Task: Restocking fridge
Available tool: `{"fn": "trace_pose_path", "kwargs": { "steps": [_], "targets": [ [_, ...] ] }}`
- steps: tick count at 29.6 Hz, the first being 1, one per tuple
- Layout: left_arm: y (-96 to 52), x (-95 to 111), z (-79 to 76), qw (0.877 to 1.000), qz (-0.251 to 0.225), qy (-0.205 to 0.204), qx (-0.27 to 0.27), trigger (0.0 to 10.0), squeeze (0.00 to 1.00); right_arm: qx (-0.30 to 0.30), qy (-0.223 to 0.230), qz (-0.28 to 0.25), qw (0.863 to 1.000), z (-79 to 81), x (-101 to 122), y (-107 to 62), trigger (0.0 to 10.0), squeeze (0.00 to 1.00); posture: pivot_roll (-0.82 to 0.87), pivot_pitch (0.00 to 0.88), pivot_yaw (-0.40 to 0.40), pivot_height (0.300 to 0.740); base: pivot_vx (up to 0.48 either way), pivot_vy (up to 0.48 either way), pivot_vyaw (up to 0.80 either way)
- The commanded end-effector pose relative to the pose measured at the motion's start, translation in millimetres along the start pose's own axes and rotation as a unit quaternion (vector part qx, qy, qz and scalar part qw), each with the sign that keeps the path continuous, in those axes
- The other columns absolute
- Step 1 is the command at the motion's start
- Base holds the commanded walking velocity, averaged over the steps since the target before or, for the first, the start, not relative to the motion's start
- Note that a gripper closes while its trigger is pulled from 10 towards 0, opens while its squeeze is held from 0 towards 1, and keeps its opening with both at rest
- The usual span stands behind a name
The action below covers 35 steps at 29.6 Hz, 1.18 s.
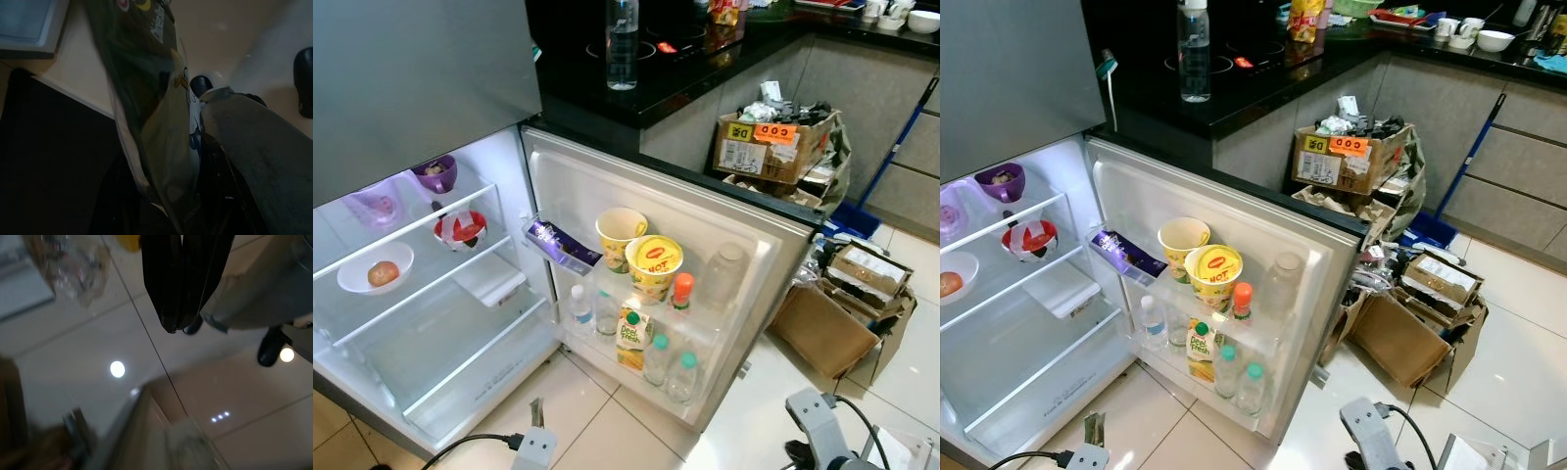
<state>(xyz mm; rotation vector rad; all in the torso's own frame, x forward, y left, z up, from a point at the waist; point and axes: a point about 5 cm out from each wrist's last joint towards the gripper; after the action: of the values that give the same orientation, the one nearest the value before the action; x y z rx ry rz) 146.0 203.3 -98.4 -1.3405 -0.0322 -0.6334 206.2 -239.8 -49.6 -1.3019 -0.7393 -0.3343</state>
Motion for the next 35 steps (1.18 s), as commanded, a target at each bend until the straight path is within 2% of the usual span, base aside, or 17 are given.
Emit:
{"fn": "trace_pose_path", "kwargs": {
  "steps": [1, 3, 6, 7, 11, 13, 23, 32, 35],
  "targets": [
    [-0.4, 0.3, 8.8, 1.0, -0.006, -0.008, 0.018, 10.0, 0.0, 0.006, -0.011, 0.002, 1.0, 0.1, 0.9, 0.0, 10.0, 0.0, -0.09, 0.0, -0.026, 0.74, 0.0, 0.0, 0.0],
    [-0.4, -0.4, 8.9, 1.0, -0.003, -0.006, 0.02, 10.0, 0.0, 0.003, -0.013, 0.01, 1.0, 0.1, -2.0, -0.3, 10.0, 0.0, -0.09, 0.0, -0.029, 0.74, 0.0, 0.0, 0.0],
    [-0.5, -2.2, 6.5, 1.0, 0.001, 0.0, 0.016, 10.0, 0.0, -0.009, -0.014, 0.053, 0.998, 0.8, -24.8, -5.0, 10.0, 0.0, -0.09, 0.0, -0.029, 0.74, 0.0, 0.0, 0.0],
    [-0.5, -2.2, 6.5, 1.0, 0.001, 0.0, 0.016, 10.0, 0.0, -0.009, -0.014, 0.053, 0.998, 0.8, -24.8, -5.0, 10.0, 0.0, -0.09, 0.0, -0.029, 0.74, 0.0, 0.0, 0.0],
    [-0.7, -4.4, 5.0, 1.0, 0.005, 0.003, 0.014, 10.0, 0.0, -0.022, 0.008, 0.112, 0.993, 2.4, -61.9, -17.2, 10.0, 0.0, -0.09, 0.0, -0.03, 0.74, 0.309, 0.0, 0.0],
    [-0.8, -5.2, 5.4, 1.0, 0.007, 0.004, 0.014, 10.0, 0.0, -0.024, 0.018, 0.128, 0.991, 3.8, -73.3, -21.8, 10.0, 0.0, -0.09, 0.0, -0.024, 0.74, 0.343, 0.0, 0.0],
    [-0.5, -2.1, 9.1, 1.0, 0.004, 0.011, 0.017, 10.0, 0.0, -0.026, 0.038, 0.142, 0.989, 9.2, -85.9, -24.8, 10.0, 0.0, -0.09, 0.0, -0.015, 0.74, 0.356, 0.0, 0.0],
    [-0.5, -1.3, 10.8, 1.0, 0.001, 0.014, 0.018, 10.0, 0.0, -0.021, 0.039, 0.135, 0.99, 10.2, -83.3, -23.3, 10.0, 0.0, -0.1, 0.0, -0.013, 0.74, 0.373, 0.0, 0.0],
    [-0.7, -2.5, 11.4, 1.0, 0.003, 0.008, 0.026, 10.0, 0.0, -0.015, 0.038, 0.131, 0.991, 10.9, -81.7, -22.7, 10.0, 0.0, -0.1, 0.0, -0.013, 0.74, 0.0, 0.0, 0.0]
  ]
}}
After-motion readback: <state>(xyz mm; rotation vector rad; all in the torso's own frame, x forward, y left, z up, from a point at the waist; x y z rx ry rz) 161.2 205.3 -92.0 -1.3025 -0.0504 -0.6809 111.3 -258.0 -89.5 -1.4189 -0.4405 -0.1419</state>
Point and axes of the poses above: a point about 5 cm out from each wrist's last joint towards the gripper, its own y axis pointing out of the wrist towards the gripper, its own x axis along the axis of the wrist's last joint, z = x × y, and after that the axes turned 11 degrees about y, right-handed
